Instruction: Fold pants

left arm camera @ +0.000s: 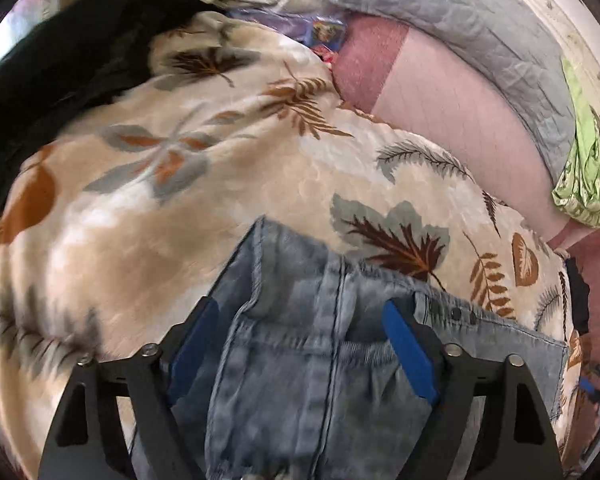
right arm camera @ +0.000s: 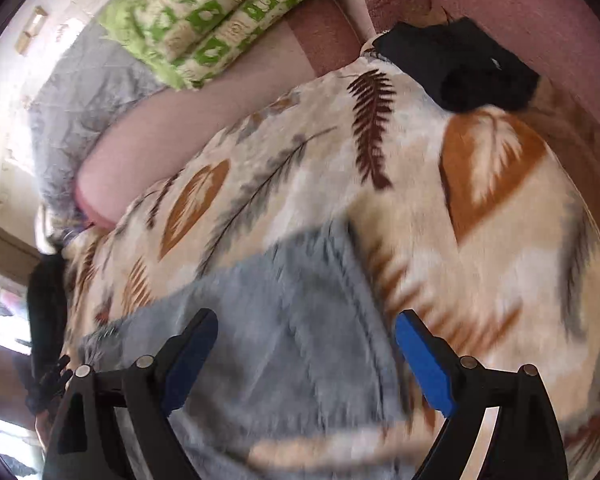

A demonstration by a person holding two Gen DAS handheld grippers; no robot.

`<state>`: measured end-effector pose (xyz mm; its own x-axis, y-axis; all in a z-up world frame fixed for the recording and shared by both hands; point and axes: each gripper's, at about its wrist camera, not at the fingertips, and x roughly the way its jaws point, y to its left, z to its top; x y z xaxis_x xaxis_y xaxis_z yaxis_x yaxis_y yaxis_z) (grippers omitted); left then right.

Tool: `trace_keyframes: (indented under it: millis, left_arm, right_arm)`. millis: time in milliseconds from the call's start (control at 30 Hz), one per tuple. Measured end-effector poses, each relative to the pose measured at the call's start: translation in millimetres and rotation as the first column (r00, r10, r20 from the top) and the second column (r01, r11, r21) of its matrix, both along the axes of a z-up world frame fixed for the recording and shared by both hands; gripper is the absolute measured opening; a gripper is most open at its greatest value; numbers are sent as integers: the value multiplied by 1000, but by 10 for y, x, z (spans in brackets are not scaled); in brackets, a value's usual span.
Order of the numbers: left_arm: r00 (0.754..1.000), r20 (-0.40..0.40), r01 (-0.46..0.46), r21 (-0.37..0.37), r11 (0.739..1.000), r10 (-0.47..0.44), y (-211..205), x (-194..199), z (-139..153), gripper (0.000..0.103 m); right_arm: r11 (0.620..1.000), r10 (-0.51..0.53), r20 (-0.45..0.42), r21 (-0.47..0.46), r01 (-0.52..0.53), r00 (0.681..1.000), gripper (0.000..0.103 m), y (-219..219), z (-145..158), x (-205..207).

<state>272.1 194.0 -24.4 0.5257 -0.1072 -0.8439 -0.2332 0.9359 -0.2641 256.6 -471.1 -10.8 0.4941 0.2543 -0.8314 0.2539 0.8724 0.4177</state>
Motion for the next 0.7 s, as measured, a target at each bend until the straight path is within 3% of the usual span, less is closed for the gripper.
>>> trace_keyframes:
  millis: [100,167,233,267,467,600,700]
  left_arm:
    - [999,-26,21,9,1000,-21,-50,189,-87,69]
    - [999,-42,25,17,1000,-24,-65,292,-154,65]
    - [998,-61,19,26,999,-18,-53,378,-227,63]
    - [998,-65,12,33,999,-10,-38,403,-242,57]
    - [996,-91,-3,93,996,11,92,534,-278,21]
    - [992,-119,-37,17,999,38,216,595,-330,21]
    - [993,-118,4,60,998,4,148,602,-318,23]
  right_arm:
    - [999,12,-10,-30,-13,1000,85,33,-106,303]
    - [999,21,-33,-44,-23,999,76,67,-215,446]
    - [997,29,-74,-69,-34,997,55,125,-372,545]
    - [996,33,-88,-84,-40,996,53,147,-429,568]
    - [989,53,-100,-133,-66,994,46,208,-493,620]
    - [988,54,-112,-141,-70,992,49,214,-484,645]
    - [993,41,-106,-105,-52,994,55,164,-475,653]
